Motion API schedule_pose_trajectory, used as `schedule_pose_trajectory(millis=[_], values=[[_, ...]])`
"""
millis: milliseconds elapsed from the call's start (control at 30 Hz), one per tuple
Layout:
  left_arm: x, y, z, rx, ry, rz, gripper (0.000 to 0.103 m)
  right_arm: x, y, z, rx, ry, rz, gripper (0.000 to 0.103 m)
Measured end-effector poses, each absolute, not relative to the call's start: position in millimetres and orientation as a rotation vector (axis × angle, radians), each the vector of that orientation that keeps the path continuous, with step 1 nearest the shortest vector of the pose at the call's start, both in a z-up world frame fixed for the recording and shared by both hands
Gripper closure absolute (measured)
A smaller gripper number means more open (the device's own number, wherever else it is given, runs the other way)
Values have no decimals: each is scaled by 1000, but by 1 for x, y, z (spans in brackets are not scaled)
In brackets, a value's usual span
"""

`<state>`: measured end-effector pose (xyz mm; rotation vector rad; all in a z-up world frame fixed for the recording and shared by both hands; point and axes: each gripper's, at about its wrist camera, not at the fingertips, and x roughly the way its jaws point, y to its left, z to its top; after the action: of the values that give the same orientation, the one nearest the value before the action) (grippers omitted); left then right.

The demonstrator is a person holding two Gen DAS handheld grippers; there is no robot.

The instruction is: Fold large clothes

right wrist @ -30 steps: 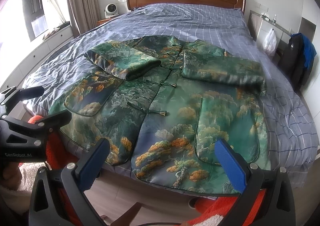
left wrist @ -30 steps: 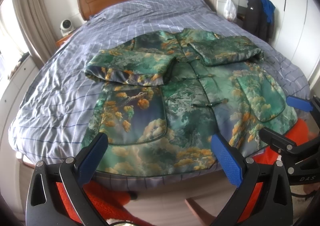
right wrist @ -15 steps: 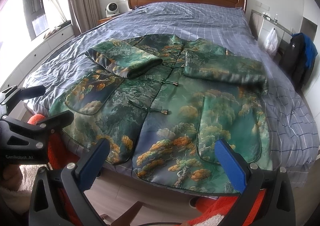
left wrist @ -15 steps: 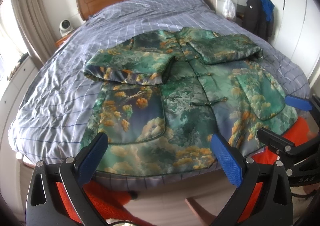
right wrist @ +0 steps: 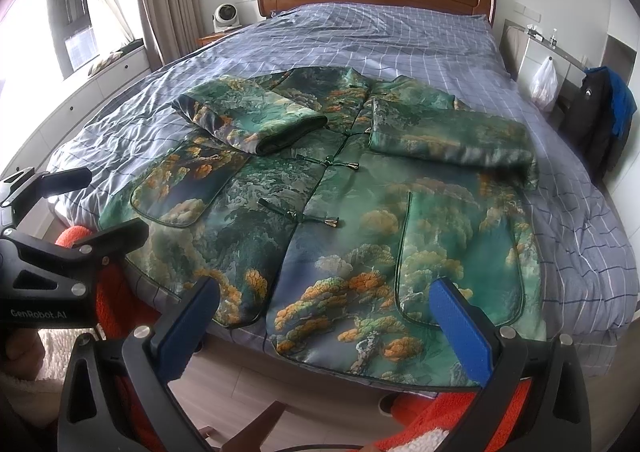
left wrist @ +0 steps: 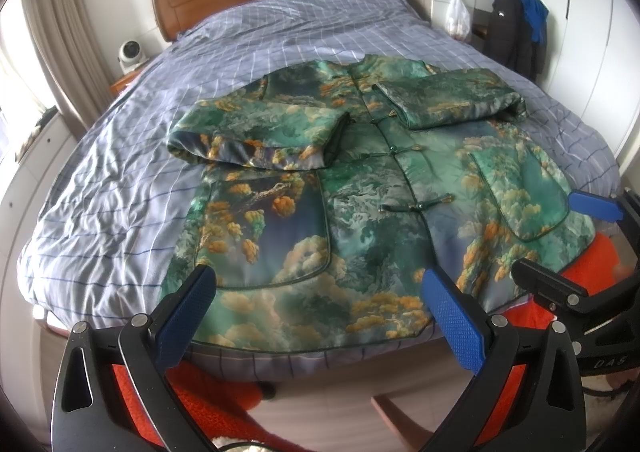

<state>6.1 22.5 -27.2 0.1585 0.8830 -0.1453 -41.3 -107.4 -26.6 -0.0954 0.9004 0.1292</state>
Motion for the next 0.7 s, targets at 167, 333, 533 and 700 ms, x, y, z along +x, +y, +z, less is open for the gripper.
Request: schedule_pose_trajectory(millis=[167, 333, 533, 700], values=[[6, 22, -27, 158, 884, -145, 0, -41, -107, -27, -97, 897, 129, 0], [6, 22, -27, 159, 883, -145, 0, -41, -107, -27, -96, 901, 130, 0], [7, 21, -28, 159, 880, -143, 0, -42, -107, -26, -99, 900, 131, 0], [6, 21, -29, 160, 881, -144, 0, -42, -106, -25, -103, 900, 132, 0]])
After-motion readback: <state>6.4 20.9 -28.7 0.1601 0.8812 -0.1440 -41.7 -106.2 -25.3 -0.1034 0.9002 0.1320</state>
